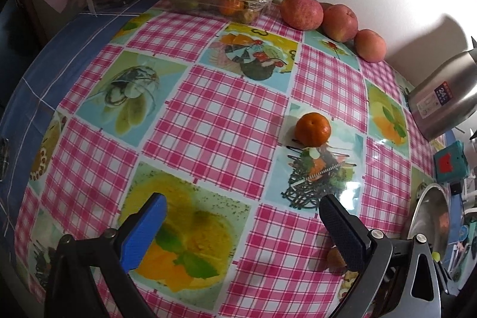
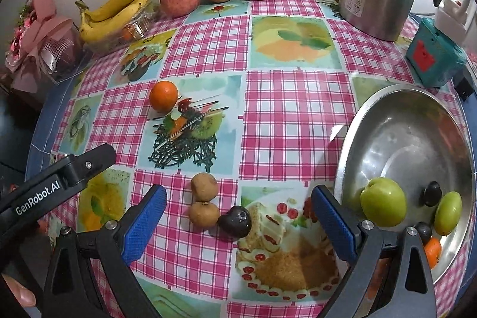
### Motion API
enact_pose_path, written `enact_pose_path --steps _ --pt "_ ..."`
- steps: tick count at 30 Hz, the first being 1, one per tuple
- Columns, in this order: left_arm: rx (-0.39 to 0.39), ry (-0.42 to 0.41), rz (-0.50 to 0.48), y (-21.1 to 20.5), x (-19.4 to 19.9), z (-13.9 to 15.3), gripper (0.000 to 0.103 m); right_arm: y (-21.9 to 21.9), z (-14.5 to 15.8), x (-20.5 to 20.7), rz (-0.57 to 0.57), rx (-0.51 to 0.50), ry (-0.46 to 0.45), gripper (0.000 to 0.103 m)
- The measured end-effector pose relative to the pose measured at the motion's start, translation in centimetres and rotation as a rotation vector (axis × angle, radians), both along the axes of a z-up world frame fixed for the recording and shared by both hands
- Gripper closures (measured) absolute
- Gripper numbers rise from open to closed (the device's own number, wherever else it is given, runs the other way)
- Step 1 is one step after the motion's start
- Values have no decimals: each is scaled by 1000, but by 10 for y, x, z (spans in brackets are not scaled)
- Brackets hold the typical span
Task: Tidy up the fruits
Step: 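Grasp the last black plum with the right tool while the left tool grasps a kiwi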
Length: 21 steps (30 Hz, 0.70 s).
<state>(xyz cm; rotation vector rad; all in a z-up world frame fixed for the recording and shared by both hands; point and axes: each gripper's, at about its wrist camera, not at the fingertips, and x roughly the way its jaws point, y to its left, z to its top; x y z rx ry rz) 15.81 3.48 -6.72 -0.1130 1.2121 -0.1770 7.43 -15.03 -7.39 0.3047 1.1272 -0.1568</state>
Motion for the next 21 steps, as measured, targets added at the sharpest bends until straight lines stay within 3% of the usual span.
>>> enact_pose_path --steps 3,9,15,18,21 --pt "-6 10 -7 -3 -1 -3 0 2 -1 -1 20 -12 4 10" --pt "-8 15 -3 -5 -2 -5 0 1 -3 -4 32 1 1 27" --pt "-105 80 -34 -10 -5 -9 0 -2 -10 -7 22 33 15 43" --pt "-104 110 -39 -13 -6 -14 0 -6 -11 -9 7 43 23 44" --pt "-114 122 -45 -15 -8 -16 1 -7 -14 -10 -3 53 36 55"
